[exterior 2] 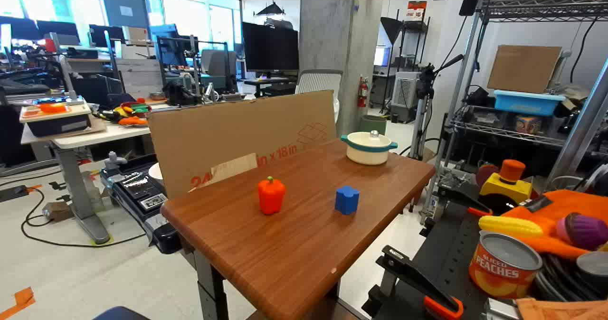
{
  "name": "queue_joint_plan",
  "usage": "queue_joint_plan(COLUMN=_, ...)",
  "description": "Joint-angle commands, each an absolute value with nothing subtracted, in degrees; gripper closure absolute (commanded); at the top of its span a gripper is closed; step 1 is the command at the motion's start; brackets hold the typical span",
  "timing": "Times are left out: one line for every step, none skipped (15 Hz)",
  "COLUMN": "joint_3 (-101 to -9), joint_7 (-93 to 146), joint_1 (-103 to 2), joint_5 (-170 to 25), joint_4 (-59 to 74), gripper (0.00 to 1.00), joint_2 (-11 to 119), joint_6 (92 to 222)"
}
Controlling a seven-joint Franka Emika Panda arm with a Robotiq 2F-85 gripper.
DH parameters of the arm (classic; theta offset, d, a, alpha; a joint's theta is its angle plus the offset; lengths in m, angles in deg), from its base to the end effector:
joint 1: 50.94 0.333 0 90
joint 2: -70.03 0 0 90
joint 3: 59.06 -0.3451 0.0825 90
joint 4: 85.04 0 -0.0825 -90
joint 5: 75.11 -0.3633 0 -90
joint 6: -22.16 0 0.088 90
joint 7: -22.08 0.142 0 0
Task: Remove the salt shaker from the pot
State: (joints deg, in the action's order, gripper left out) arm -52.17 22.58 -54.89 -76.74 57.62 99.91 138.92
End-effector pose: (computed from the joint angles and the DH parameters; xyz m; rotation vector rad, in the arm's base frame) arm 0.3581 -0.0686 0.4720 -3.0450 0.2994 -0.1114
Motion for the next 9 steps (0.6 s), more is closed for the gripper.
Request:
queue_joint_plan(joint_3=-52.73, joint_7=22.29, joint_1=-55.54, joint_5=-77.07, joint_4=57.47, gripper=0.00, joint_2=99.85, joint_6=138.77)
queue_joint_plan(joint_3=-52.74, joint_7=22.29, joint_1=-55.54, joint_5=-77.07, joint_4=57.45, gripper=0.00, joint_2=99.85, joint_6=138.77)
queue_joint_plan(joint_3=-52.73, joint_7=22.29, joint_1=-55.54, joint_5=-77.07, joint_4=57.44, gripper=0.00, joint_2=99.85, joint_6=138.77)
queue_joint_plan(joint_3=-52.73, joint_7=22.29, joint_1=-55.54, joint_5=-77.07, joint_4=57.44, gripper=0.00, joint_2=99.85, joint_6=138.77)
queue_joint_plan(joint_3=-52.74, joint_7=22.29, joint_1=-55.54, joint_5=-77.07, joint_4=57.44, gripper=0.00, joint_2=99.85, joint_6=138.77)
queue_joint_plan(joint_3=-52.74, joint_7=22.29, joint_1=-55.54, joint_5=-77.07, joint_4=57.44, gripper=0.00, joint_2=99.85, joint_6=138.77)
queue_joint_plan(joint_3=-52.73, joint_7=22.29, joint_1=-55.54, joint_5=-77.07, joint_4=57.44, gripper=0.00, joint_2=99.85, joint_6=138.77)
queue_joint_plan(joint_3=-52.58, joint_7=22.88, joint_1=-55.63, joint_5=-77.49, joint_4=56.64, gripper=0.00, joint_2=98.20, joint_6=139.81)
queue_joint_plan(joint_3=-52.37, joint_7=23.81, joint_1=-55.83, joint_5=-78.04, joint_4=55.82, gripper=0.00, joint_2=96.65, joint_6=140.79)
